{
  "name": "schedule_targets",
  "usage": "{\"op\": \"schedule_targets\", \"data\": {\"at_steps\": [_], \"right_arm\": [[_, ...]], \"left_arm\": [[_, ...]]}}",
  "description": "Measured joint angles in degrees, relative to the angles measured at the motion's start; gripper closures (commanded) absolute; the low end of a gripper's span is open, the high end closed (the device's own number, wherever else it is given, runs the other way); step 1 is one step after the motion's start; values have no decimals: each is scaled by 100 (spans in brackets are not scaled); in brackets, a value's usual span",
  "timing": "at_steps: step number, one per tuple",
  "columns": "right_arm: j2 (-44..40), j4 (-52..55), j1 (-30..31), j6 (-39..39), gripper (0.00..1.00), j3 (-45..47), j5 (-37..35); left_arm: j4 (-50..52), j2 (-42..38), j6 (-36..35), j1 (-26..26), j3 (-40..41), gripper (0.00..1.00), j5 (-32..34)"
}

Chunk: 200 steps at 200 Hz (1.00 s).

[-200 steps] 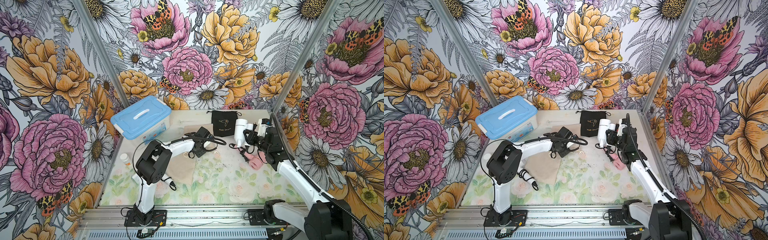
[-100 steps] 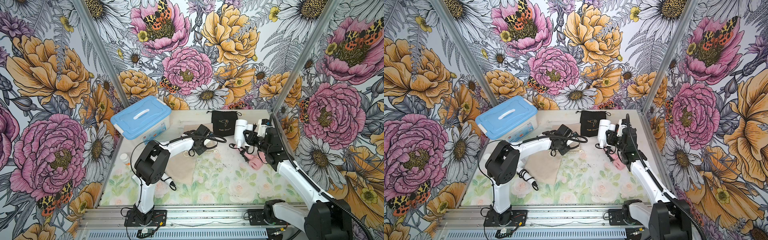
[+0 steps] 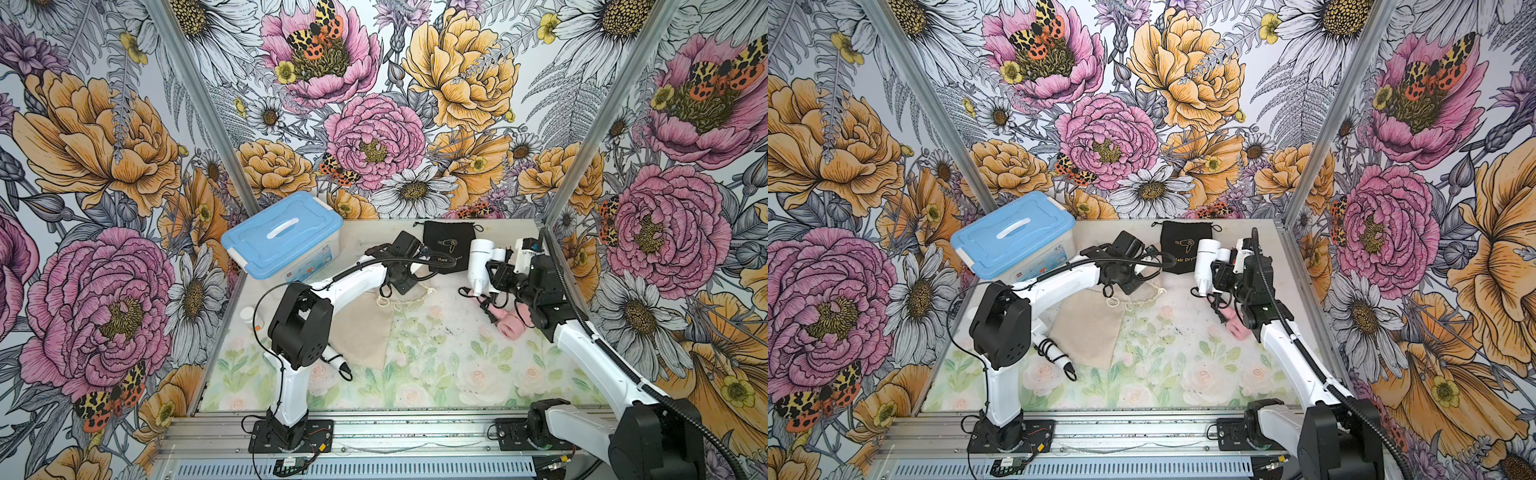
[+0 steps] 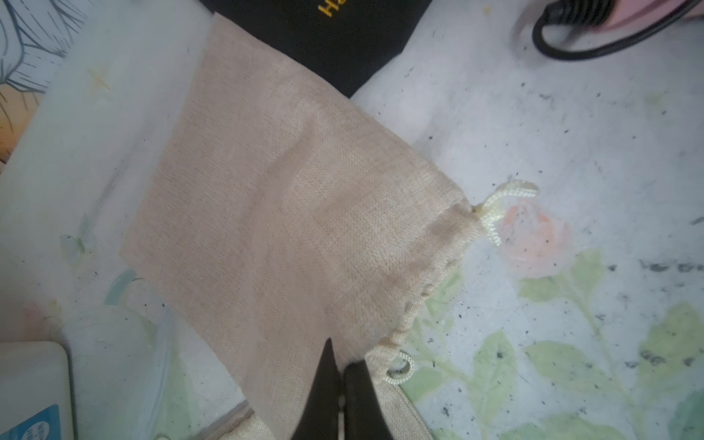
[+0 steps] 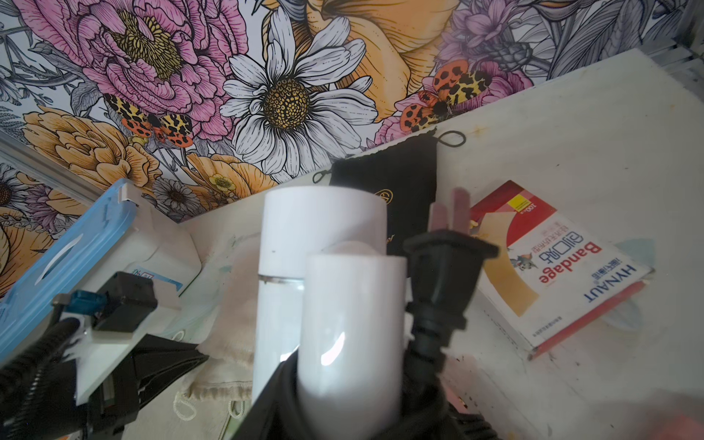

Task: Pack away hair dryers
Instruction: Open the drawstring bag at the center of the board, then place the hair dryer in the drawstring bag.

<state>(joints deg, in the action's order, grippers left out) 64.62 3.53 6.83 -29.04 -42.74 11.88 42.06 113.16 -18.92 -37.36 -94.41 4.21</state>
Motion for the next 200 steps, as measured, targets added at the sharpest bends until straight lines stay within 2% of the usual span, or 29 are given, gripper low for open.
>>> {"op": "schedule_targets", "data": {"at_steps": [64,151,200], "right_arm": [[-4,13,654,-2,78,245,-28],[203,-120,2426,-4,77,452,-404],[704,-282,2929,2,77,498,-595]], "left_arm": [[420,4,678,289,-664,100,-632],[660,7,1279,461,-730,100,-1263],[664,7,1414,385,-754,100,-1480]]}}
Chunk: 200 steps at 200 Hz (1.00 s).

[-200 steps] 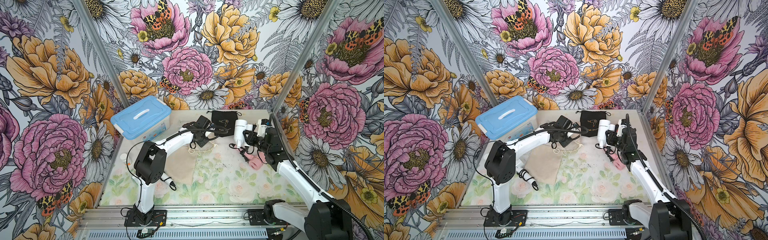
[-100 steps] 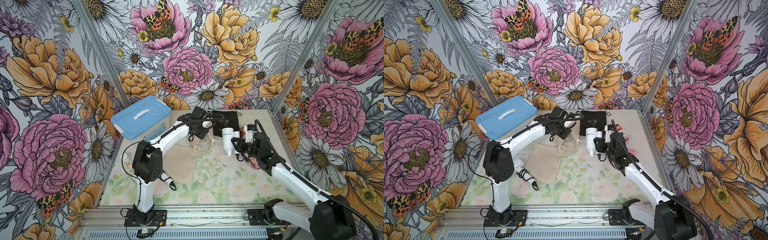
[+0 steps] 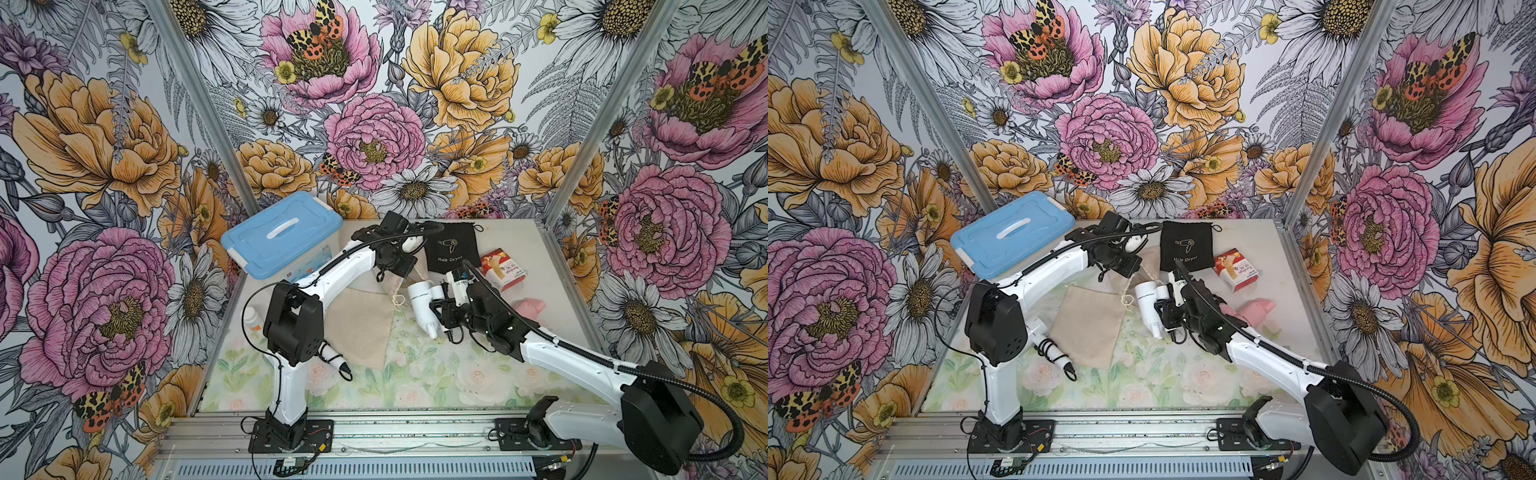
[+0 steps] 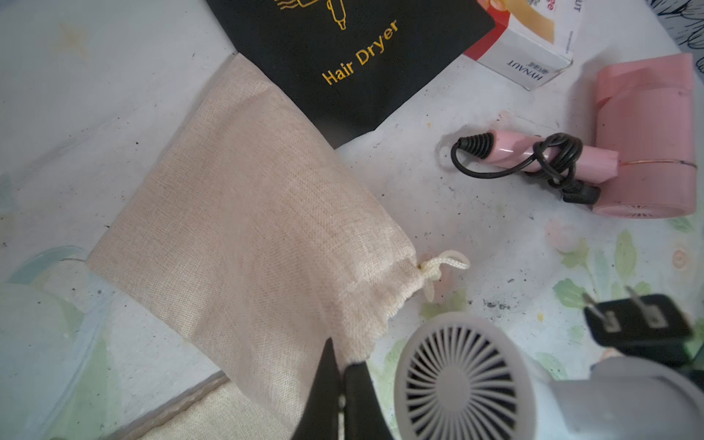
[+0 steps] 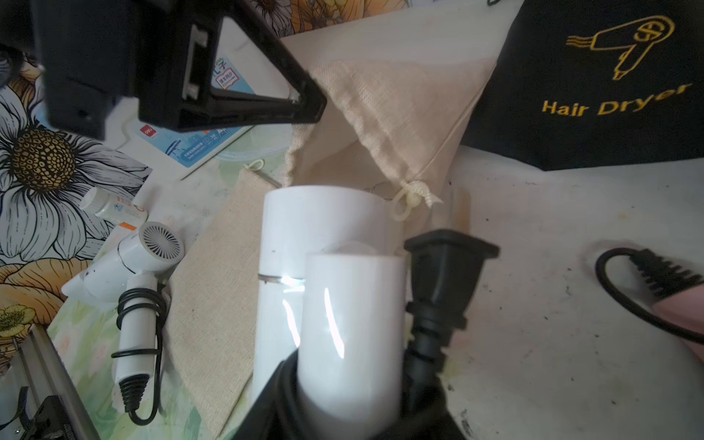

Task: Pack away hair dryers
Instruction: Place the hair dryer in the drawstring bag.

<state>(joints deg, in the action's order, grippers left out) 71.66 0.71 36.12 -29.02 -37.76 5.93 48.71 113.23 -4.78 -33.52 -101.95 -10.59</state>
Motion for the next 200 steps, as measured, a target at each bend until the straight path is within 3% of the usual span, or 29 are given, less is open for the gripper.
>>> {"op": "schedule_targets", "data": {"at_steps": [64,200], "right_arm": [[715,33,35,4,78,-140,-271],[575,-243,35,367,77,-225,-212]], "left_arm": [[0,-13,-2,-133,7,100,-114],[37,-109,256,-142,-199,100,-968]]}}
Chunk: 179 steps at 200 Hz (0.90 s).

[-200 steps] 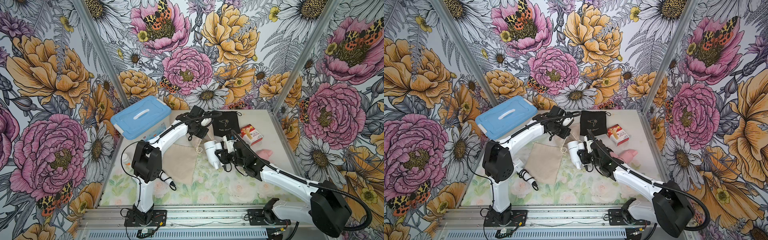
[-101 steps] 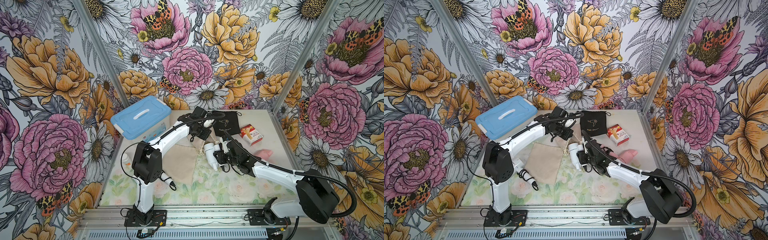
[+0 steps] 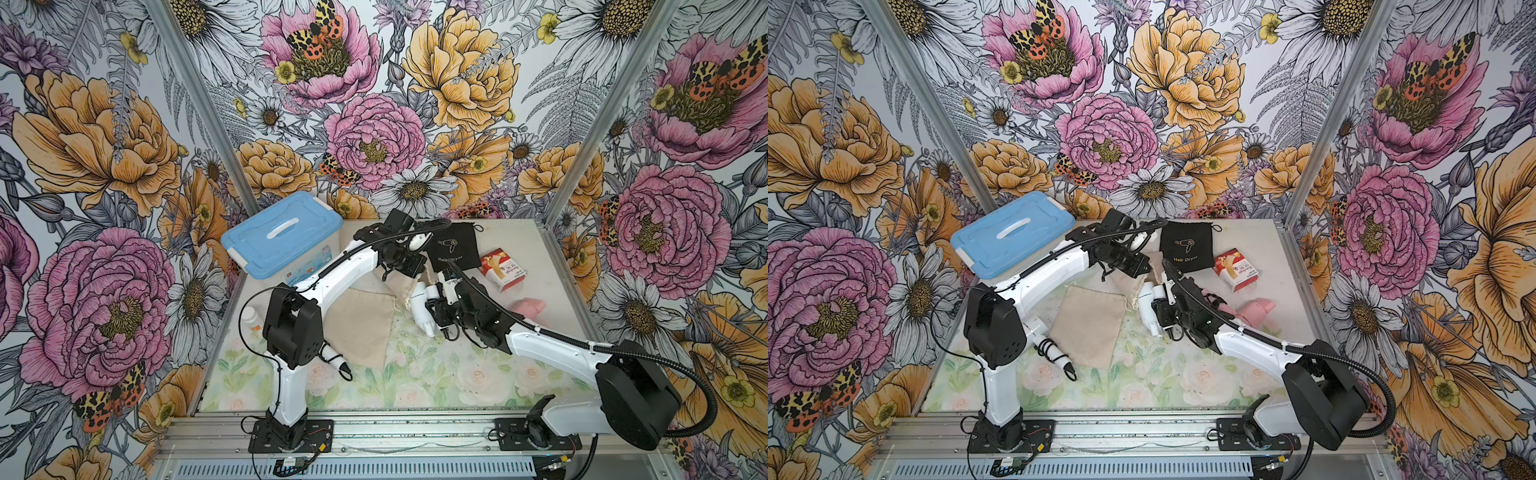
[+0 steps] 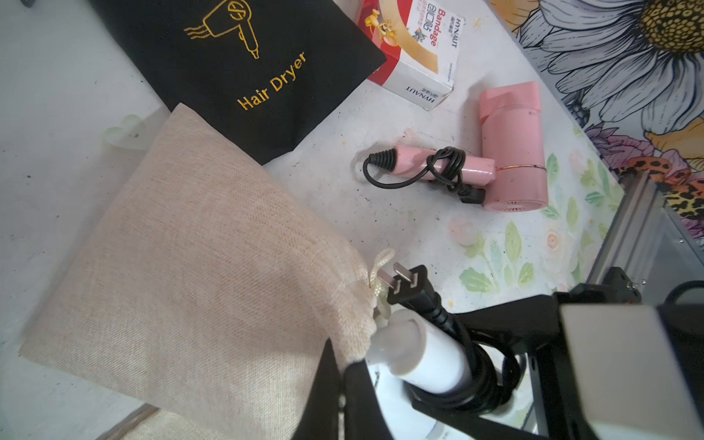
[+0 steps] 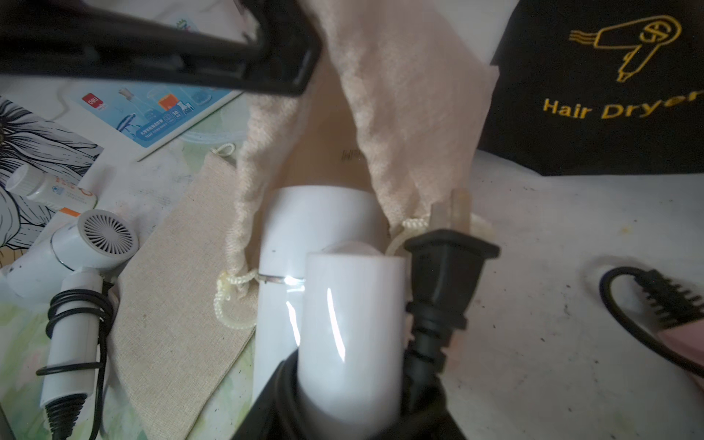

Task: Pack away hair dryers
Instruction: Place the hair dryer in the drawstring bag.

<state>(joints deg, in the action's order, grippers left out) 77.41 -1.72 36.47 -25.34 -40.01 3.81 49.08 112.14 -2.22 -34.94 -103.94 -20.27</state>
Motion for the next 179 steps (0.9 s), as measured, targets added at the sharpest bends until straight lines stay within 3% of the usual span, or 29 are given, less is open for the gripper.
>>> {"op": "schedule_targets", "data": {"at_steps": [110,179], "right_arm": [[-269,-210,94,146,77,55,271],[120,-431,107,144,77,55,402]], "left_arm": [[7,2,44,-15,-118,100,-109],[11,2,42,-122,-127,100,-232]]}}
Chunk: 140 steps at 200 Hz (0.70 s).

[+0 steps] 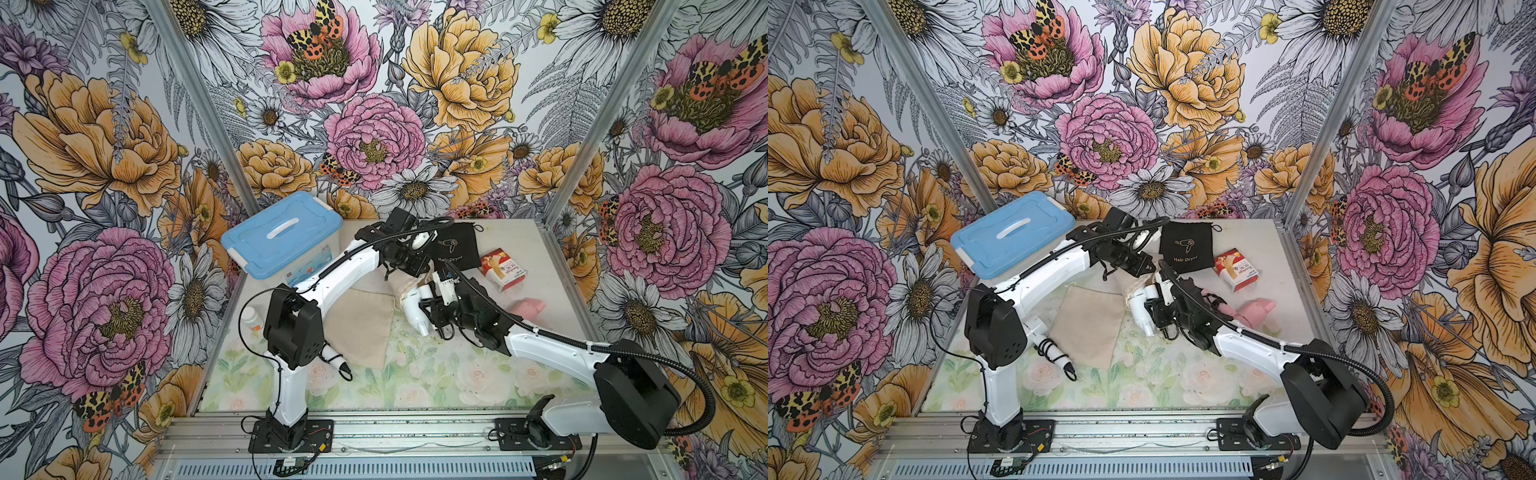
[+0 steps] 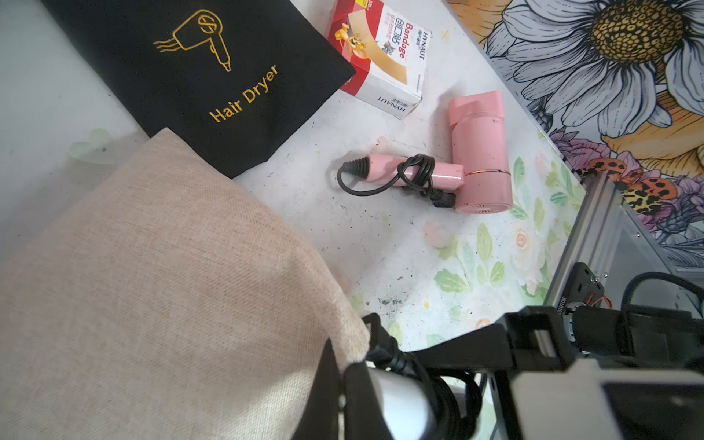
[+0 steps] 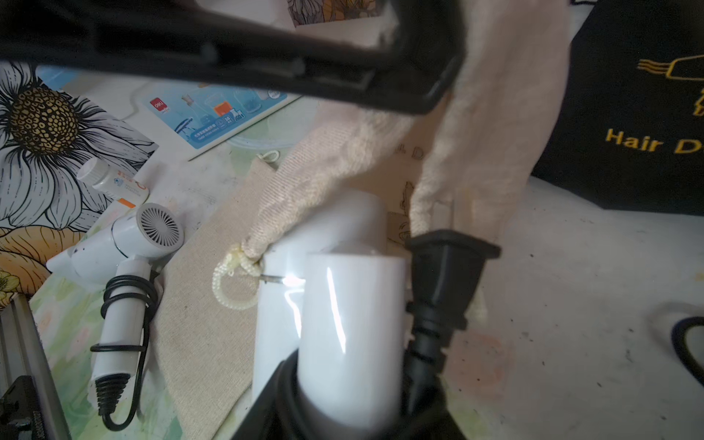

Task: Pack away hair dryers
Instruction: Place the hair dryer in the drawstring bag.

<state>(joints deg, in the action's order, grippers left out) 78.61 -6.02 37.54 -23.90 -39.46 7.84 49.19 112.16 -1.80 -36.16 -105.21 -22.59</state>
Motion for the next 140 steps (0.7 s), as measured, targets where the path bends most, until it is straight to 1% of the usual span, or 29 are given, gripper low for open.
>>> {"op": "schedule_targets", "data": {"at_steps": [33,69,113,140], "right_arm": [[9,-31,-52,0,77,0,2],[-26,-28,-170,-7,77,4,-9],[-470,57,-199,2,77,168,-79],[-579,70,-199,2,77,289,-114]], "left_arm": [[7,-24,-2,-44,0,100,-2],[15,-234,-2,-42,85,100,4],[13,-278,0,9,85,100,7],[31,-101,26,9,-79,100,7]]}}
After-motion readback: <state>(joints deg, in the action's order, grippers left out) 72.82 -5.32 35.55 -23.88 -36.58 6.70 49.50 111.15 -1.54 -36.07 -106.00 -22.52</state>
